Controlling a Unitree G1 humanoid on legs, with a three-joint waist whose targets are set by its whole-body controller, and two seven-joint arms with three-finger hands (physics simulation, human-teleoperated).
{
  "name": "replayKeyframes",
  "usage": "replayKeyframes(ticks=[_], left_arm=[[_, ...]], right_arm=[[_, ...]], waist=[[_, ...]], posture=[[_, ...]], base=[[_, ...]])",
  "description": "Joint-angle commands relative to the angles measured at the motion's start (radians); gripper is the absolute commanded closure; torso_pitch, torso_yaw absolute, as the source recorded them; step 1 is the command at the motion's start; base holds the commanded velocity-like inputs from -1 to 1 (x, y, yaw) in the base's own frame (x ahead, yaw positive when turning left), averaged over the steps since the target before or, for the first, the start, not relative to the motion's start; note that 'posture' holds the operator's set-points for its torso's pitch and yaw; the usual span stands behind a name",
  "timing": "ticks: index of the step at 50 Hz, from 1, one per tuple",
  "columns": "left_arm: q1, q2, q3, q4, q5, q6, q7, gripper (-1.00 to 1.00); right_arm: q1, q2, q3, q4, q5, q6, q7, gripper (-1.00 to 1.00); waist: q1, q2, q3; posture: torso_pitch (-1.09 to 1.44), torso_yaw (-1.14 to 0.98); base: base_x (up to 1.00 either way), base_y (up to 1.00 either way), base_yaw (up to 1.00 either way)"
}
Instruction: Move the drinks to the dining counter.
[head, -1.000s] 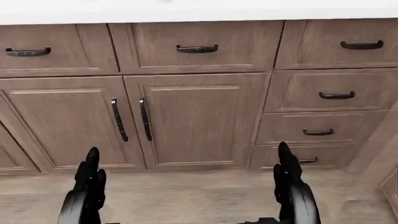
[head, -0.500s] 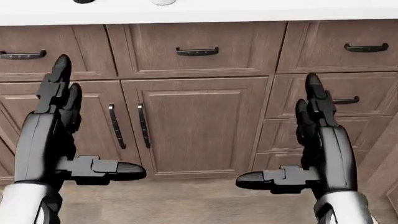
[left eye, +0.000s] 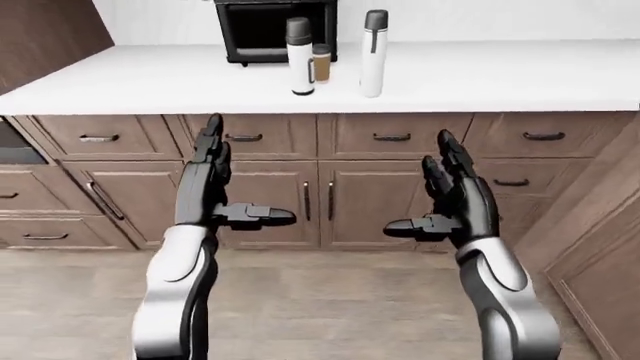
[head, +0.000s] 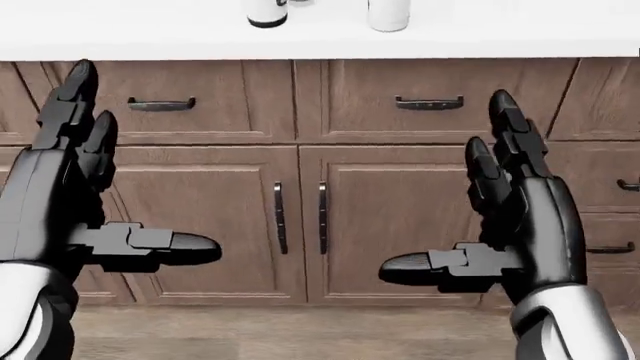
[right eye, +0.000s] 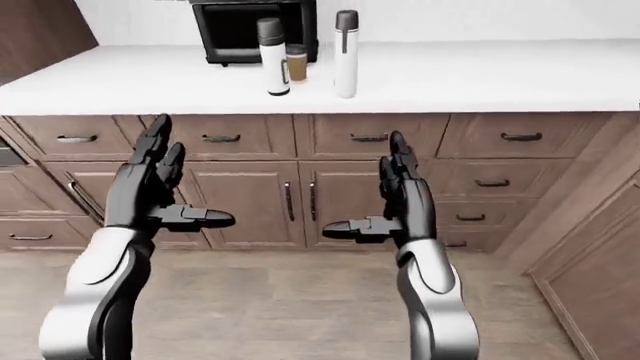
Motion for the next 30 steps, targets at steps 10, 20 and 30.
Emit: replayKeyframes(ticks=[10,20,30], left_arm=[[-0.121,0.023,-0.001,-0.064,0.014,0.055,-0.001,-1.00],[-0.151,0.030,-0.002,-0.088,0.025,0.099,-0.009,-1.00],[-0.185,0.046,0.016,-0.099,0.013,0.135,-0.008,-1.00]], right_arm=[[-0.051,-0.061,-0.077,-0.106,0.087,-0.006,-0.058,-1.00],[-0.056,-0.081,-0.096,-0.125,0.111,0.004,-0.071,-1.00],[-0.085,-0.098,-0.098,-0.164,0.114,0.059,-0.069,-1.00]], waist=[[-0.006,-0.031,0.003],[-0.022,-0.061,0.026],[-0.035,-0.018,0.032]], posture=[[0.00,0.00],[0.00,0.00],[0.00,0.00]], base=[[0.06,0.00,0.00],[0.29,-0.44,0.00],[0.37,-0.51,0.00]])
